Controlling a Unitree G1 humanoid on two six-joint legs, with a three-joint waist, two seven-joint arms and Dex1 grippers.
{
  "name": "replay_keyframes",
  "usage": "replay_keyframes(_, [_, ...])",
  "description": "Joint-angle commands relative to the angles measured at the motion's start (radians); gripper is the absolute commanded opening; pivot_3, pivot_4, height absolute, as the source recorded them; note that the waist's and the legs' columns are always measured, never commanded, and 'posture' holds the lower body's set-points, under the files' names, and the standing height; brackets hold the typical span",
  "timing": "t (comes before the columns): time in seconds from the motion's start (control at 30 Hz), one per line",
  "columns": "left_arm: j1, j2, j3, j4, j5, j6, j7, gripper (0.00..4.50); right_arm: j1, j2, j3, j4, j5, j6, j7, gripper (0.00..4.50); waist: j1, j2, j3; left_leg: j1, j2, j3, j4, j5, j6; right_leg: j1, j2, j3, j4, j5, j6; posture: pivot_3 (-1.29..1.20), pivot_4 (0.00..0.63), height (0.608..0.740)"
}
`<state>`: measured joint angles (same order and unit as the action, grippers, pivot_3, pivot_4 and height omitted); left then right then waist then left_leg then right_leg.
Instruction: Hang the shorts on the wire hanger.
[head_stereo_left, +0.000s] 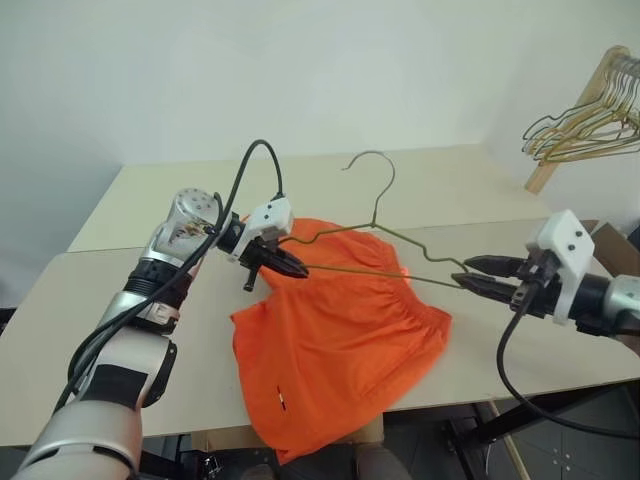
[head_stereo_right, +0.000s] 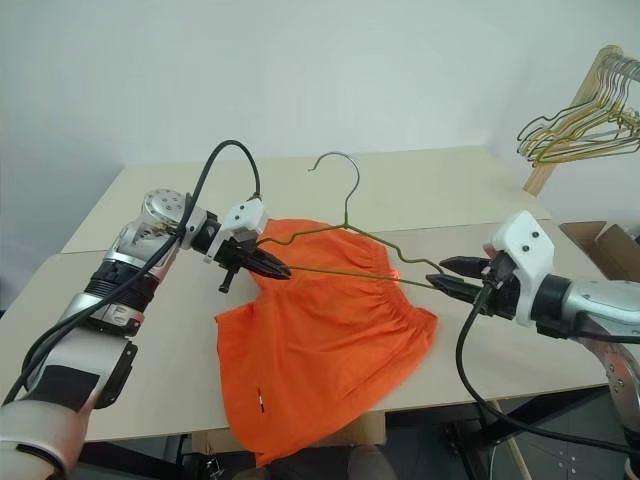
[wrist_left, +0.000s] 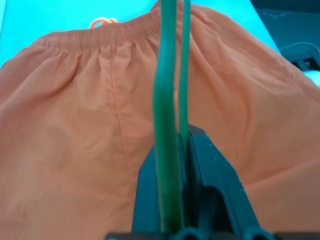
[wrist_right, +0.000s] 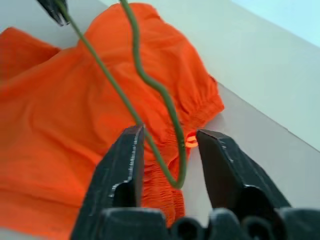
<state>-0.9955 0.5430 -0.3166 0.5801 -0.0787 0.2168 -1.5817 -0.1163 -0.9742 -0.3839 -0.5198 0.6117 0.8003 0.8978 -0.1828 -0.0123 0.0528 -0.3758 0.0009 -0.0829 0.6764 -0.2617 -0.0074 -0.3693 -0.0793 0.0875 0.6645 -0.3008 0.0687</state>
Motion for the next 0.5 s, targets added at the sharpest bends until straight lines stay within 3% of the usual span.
replay_keyframes(0.03, [-0.010, 0.015, 0.016, -0.023, 0.007, -0.028, 0.008, 0.00, -0.013, -0.065, -0.047, 0.008, 0.018, -0.044, 0.078, 3.48, 0.000, 0.000, 0.000, 0.000, 0.000, 0.000, 0.000, 0.000, 0.000, 0.000, 0.000, 0.000, 0.000, 0.000, 0.000, -0.21, 0.000, 0.740])
replay_keyframes(0.13, [-0.001, 0.022, 0.020, -0.043, 0.004, -0.036, 0.004, 0.00, -0.031, -0.108, -0.011, 0.031, 0.001, -0.062, 0.116, 4.48, 0.000, 0.000, 0.000, 0.000, 0.000, 0.000, 0.000, 0.000, 0.000, 0.000, 0.000, 0.000, 0.000, 0.000, 0.000, -0.20, 0.000, 0.740])
replay_keyframes(0.5, [0.033, 0.035, 0.024, -0.155, -0.018, -0.028, 0.004, 0.00, -0.359, -0.196, 0.373, 0.207, -0.084, -0.019, 0.268, 4.48, 0.000, 0.000, 0.000, 0.000, 0.001, 0.001, 0.000, 0.000, 0.000, 0.000, 0.000, 0.001, -0.001, 0.000, 0.000, -0.18, 0.000, 0.740])
